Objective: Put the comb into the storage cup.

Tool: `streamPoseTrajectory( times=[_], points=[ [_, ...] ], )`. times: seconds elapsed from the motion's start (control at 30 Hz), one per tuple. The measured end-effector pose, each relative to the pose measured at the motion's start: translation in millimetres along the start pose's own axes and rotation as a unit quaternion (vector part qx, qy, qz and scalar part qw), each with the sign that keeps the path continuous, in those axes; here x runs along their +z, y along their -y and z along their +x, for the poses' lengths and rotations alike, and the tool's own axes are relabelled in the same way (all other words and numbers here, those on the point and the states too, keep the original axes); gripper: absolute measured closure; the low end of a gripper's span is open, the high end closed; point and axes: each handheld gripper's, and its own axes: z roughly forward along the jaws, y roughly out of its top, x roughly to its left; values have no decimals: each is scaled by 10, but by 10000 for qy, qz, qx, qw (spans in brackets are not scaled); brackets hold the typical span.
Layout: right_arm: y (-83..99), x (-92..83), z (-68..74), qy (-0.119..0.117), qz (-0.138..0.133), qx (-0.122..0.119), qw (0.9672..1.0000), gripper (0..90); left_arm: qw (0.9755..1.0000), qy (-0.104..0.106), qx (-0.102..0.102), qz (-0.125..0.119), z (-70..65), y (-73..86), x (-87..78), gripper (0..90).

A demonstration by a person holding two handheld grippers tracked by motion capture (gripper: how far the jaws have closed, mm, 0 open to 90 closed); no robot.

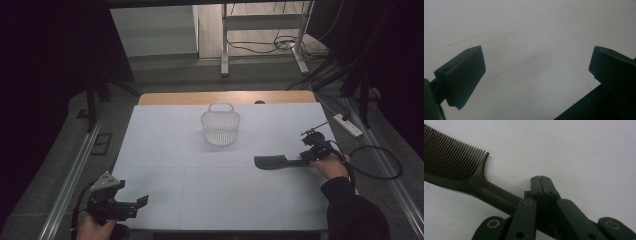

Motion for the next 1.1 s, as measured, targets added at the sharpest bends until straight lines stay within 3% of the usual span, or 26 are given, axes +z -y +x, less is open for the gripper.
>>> streamPoseTrajectory(
  times=[0.57,1.1],
  points=[
    [175,-56,24,-247,45,-42,9997,889,10000,30,-12,-2,5,-3,0,17],
    [351,-137,144,-361,87,-58,9993,888,10000,52,-43,-7,13,-8,5,19]
  ],
)
